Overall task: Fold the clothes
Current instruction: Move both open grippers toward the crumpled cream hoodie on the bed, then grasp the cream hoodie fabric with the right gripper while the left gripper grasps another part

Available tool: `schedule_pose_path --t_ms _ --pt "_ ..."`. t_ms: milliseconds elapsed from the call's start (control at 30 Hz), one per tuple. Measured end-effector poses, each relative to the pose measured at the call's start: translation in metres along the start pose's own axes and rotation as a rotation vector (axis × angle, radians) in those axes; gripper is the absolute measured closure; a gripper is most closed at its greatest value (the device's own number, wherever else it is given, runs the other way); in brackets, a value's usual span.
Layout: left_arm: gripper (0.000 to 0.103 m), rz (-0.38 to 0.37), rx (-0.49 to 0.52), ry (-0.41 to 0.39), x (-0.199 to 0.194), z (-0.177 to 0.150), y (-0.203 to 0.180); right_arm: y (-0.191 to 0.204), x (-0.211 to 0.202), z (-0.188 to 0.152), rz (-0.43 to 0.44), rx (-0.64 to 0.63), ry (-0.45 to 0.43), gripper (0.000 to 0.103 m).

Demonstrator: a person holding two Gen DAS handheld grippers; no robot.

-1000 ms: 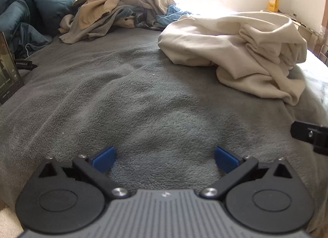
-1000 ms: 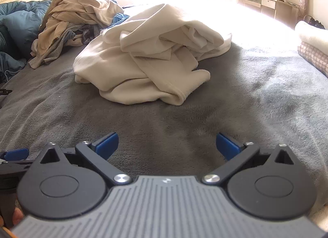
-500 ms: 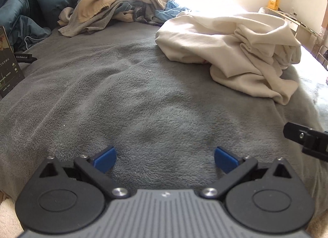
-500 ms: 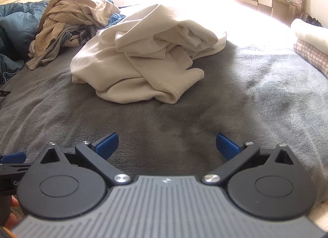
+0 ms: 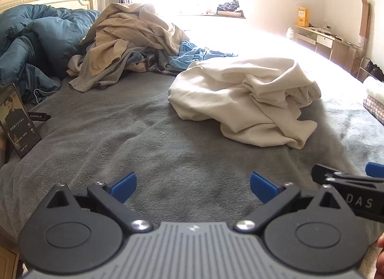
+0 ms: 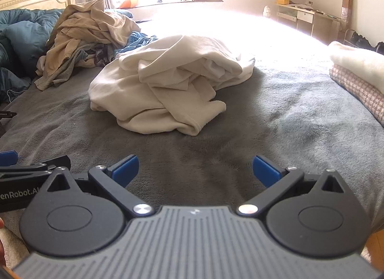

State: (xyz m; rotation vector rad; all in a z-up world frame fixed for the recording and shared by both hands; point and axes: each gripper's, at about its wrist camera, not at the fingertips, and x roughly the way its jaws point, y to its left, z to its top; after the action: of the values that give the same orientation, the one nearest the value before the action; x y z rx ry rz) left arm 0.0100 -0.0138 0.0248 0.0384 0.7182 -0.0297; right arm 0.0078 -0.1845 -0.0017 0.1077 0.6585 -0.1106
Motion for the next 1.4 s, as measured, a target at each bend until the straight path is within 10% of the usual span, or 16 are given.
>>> schedule_pose_path --t_ms 1400 --pt "0.000 -0.008 -0.002 -0.031 0.024 -0.008 0.018 -0.022 0.023 -0.013 -0.022 -0.022 -0.033 0.001"
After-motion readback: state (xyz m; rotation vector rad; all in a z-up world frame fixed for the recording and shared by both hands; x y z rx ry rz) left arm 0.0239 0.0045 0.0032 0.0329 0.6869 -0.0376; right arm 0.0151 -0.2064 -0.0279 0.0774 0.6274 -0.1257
